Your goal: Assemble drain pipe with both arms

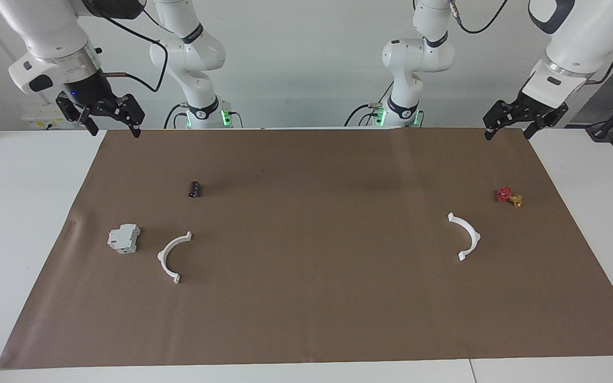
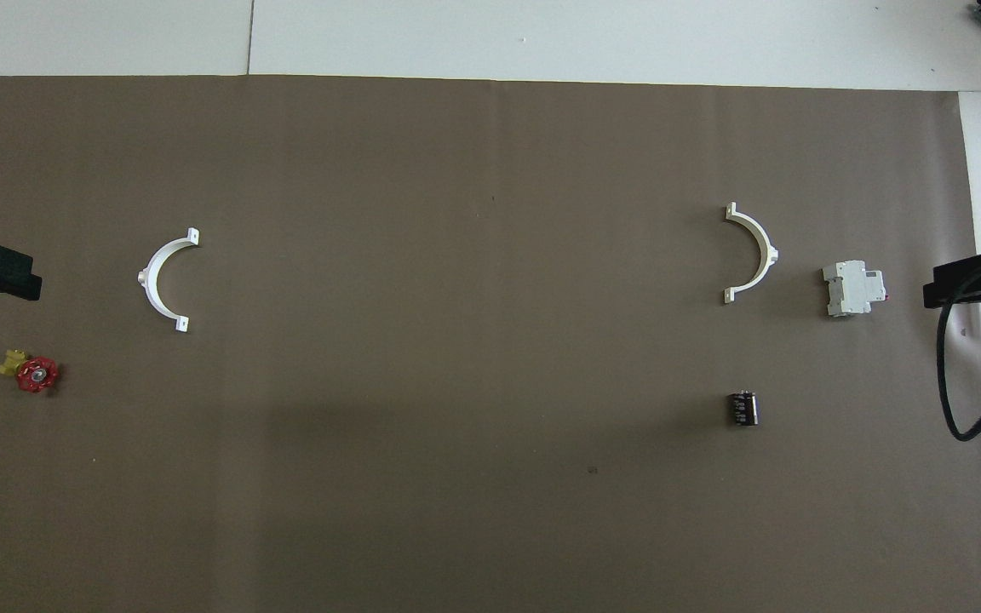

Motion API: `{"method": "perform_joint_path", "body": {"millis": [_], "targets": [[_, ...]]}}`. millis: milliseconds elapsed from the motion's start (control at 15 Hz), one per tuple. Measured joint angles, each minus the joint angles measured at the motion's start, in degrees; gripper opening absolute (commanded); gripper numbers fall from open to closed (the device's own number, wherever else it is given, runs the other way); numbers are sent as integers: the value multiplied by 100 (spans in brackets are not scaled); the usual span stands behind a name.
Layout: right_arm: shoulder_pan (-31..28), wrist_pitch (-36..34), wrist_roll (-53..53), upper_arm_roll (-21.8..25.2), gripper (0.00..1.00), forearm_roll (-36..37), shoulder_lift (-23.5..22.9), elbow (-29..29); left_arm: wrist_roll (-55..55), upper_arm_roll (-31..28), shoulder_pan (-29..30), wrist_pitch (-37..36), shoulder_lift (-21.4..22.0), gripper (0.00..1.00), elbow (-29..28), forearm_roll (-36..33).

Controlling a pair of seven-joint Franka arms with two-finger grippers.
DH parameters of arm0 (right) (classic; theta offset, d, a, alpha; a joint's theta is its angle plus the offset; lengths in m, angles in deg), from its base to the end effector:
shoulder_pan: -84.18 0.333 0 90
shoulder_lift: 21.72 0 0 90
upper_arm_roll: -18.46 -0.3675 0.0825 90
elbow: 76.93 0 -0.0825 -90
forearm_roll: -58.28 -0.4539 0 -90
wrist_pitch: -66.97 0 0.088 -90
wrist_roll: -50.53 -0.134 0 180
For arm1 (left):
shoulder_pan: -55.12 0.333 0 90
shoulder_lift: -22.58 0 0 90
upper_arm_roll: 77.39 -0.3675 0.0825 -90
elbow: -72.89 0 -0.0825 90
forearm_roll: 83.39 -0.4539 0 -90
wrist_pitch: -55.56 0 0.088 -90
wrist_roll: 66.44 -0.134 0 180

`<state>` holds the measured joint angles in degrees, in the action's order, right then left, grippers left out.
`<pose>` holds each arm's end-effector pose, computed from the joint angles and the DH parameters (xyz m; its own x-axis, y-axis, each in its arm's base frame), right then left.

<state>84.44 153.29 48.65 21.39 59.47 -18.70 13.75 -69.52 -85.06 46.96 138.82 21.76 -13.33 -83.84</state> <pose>0.5972 -0.0316 0.6693 0.9965 -0.0805 -0.0228 -0.0801 -0.9966 0.0188 0.6157 -0.0048 0.6657 0.9959 -0.0612 -0.0662 -0.0618 -0.9981 -0.0062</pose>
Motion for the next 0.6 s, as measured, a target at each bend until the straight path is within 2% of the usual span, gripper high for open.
{"method": "perform_joint_path", "body": {"millis": [602], "targets": [[8,73,197,-12,100,-2,134,30,0,5,-3,0,-1,100,0,49]]}}
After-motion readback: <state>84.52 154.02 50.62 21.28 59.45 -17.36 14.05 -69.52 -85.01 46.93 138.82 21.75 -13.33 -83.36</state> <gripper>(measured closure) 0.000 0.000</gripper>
